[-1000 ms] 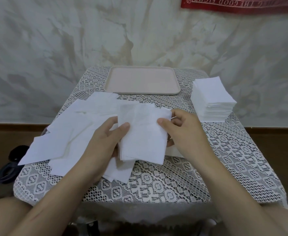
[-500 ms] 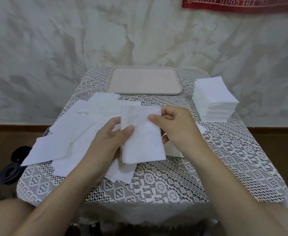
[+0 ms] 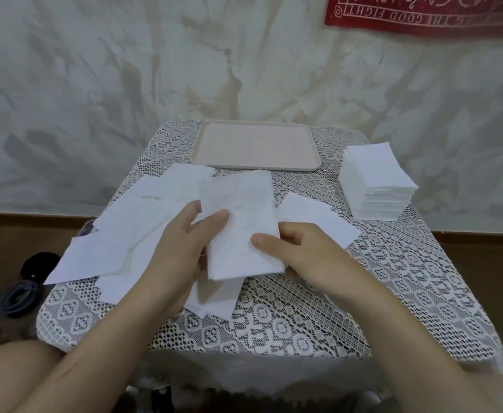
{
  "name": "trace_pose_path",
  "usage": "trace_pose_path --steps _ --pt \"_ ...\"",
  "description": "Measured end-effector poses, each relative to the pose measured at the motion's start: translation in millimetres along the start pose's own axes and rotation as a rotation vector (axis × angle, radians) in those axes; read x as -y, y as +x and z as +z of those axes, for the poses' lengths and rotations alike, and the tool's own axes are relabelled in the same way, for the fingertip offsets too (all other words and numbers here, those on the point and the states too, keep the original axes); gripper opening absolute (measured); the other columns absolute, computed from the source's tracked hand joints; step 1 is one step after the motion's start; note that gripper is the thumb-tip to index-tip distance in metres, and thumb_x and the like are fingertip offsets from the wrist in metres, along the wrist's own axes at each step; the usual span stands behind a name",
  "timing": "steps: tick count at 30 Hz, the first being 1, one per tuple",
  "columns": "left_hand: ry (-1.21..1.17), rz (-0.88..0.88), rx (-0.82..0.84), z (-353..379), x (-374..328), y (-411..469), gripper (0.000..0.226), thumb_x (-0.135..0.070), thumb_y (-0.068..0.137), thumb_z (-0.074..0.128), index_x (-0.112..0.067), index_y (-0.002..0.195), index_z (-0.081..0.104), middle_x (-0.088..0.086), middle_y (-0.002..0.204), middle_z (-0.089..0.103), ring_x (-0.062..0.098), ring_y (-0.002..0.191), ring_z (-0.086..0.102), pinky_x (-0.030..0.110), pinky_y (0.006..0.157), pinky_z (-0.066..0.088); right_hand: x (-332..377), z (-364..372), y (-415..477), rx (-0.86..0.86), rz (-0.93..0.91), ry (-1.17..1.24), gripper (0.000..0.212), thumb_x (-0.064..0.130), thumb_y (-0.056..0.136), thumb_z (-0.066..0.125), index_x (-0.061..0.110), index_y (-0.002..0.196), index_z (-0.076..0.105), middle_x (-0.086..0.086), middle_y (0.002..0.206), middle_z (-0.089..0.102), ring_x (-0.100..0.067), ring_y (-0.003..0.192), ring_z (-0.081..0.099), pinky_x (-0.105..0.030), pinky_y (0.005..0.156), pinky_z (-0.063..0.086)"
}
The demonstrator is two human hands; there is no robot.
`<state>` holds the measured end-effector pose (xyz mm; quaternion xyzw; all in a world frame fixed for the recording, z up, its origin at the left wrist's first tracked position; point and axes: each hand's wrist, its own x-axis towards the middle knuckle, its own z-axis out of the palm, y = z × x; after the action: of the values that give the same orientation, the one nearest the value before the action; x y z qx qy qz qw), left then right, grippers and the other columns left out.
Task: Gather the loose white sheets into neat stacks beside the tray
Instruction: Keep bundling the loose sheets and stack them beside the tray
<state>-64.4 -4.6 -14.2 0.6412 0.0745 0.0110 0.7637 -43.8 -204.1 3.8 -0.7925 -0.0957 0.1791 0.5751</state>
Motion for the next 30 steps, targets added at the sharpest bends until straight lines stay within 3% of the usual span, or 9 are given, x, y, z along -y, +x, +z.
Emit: trace_pose_path --steps 3,5,9,15,18,22,24,27,30 --pt "0.037 0.046 -0.026 6.5 5.0 -2.5 0.027 -0.036 0.103 0.062 -0.026 0.128 0.065 -0.002 0.114 0.079 0.023 0.108 0.075 0.049 0.093 0.060 -3.4 8.5 -0.2 -0.041 -0.027 -0.096 0.038 0.056 0.099 0.054 0.022 0.111 0.066 0.012 0.088 0.069 -0.010 0.072 0.060 -0.032 0.072 0.049" --pt "0.108 0.087 -0.016 13.8 9.8 -6.5 0.021 -0.037 0.106 0.056 -0.033 0.125 0.062 -0.016 0.107 0.078 0.008 0.100 0.074 0.026 0.081 0.058 -8.6 18.0 -0.9 -0.049 -0.051 -0.209 0.044 0.064 0.101 0.039 0.030 0.123 0.057 0.013 0.109 0.069 -0.009 0.097 0.066 -0.040 0.094 0.053" --pt "0.203 0.124 0.030 21.0 15.7 -10.7 0.021 -0.037 0.107 0.051 -0.039 0.127 0.055 -0.037 0.104 0.070 -0.014 0.093 0.067 0.003 0.067 0.047 -6.0 22.9 -2.7 -0.053 -0.059 -0.316 0.048 0.062 0.103 0.027 0.029 0.133 0.045 0.007 0.111 0.068 -0.012 0.097 0.067 -0.044 0.097 0.050" --pt "0.257 0.131 -0.016 19.4 16.6 -6.0 0.028 -0.042 0.102 0.057 -0.035 0.129 0.058 -0.013 0.110 0.074 -0.005 0.090 0.070 0.009 0.065 0.050 -15.4 16.6 -0.5 -0.034 -0.062 -0.313 0.044 0.062 0.103 0.030 0.030 0.125 0.050 0.006 0.112 0.067 -0.016 0.102 0.064 -0.047 0.094 0.052" --pt "0.202 0.098 -0.003 17.4 14.7 -2.5 0.045 -0.055 0.090 0.072 -0.031 0.127 0.064 -0.009 0.112 0.078 0.007 0.096 0.075 0.024 0.074 0.057 -19.9 9.9 1.8 -0.056 -0.069 -0.170 0.038 0.060 0.102 0.039 0.030 0.117 0.057 0.006 0.111 0.069 -0.014 0.102 0.067 -0.049 0.091 0.057" --pt "0.151 -0.007 0.089 14.0 15.2 3.2 0.038 -0.041 0.090 0.076 -0.018 0.120 0.074 0.005 0.111 0.080 0.025 0.102 0.077 0.036 0.079 0.061 -25.1 2.2 -0.4 -0.059 -0.071 -0.094 0.031 0.052 0.104 0.048 0.027 0.115 0.063 0.005 0.109 0.073 -0.016 0.101 0.069 -0.049 0.095 0.054" --pt "0.137 -0.019 0.101 14.3 14.3 4.3 0.033 -0.034 0.088 0.073 -0.013 0.114 0.076 0.010 0.107 0.081 0.029 0.099 0.078 0.037 0.076 0.061 -26.9 -2.2 -1.0 -0.068 -0.052 -0.086 0.032 0.049 0.103 0.051 0.022 0.113 0.065 0.000 0.105 0.074 -0.022 0.097 0.070 -0.049 0.088 0.056" --pt "0.170 -0.001 0.088 14.4 12.8 3.4 0.033 -0.033 0.087 0.069 -0.014 0.114 0.076 0.009 0.106 0.081 0.028 0.097 0.078 0.041 0.078 0.059 -27.3 -11.1 -3.4 -0.072 -0.025 -0.096 0.026 0.043 0.103 0.055 0.021 0.103 0.068 0.008 0.083 0.071 -0.005 0.059 0.062 -0.026 0.055 0.046" --pt "0.182 0.002 0.066 12.4 10.9 1.0 0.032 -0.037 0.090 0.067 -0.017 0.114 0.075 0.006 0.106 0.081 0.026 0.097 0.078 0.042 0.082 0.058 -32.0 -25.4 -4.9 -0.139 -0.021 -0.185 0.018 0.035 0.101 0.060 0.025 0.093 0.072 0.009 0.077 0.072 -0.014 0.058 0.063 -0.032 0.057 0.052"
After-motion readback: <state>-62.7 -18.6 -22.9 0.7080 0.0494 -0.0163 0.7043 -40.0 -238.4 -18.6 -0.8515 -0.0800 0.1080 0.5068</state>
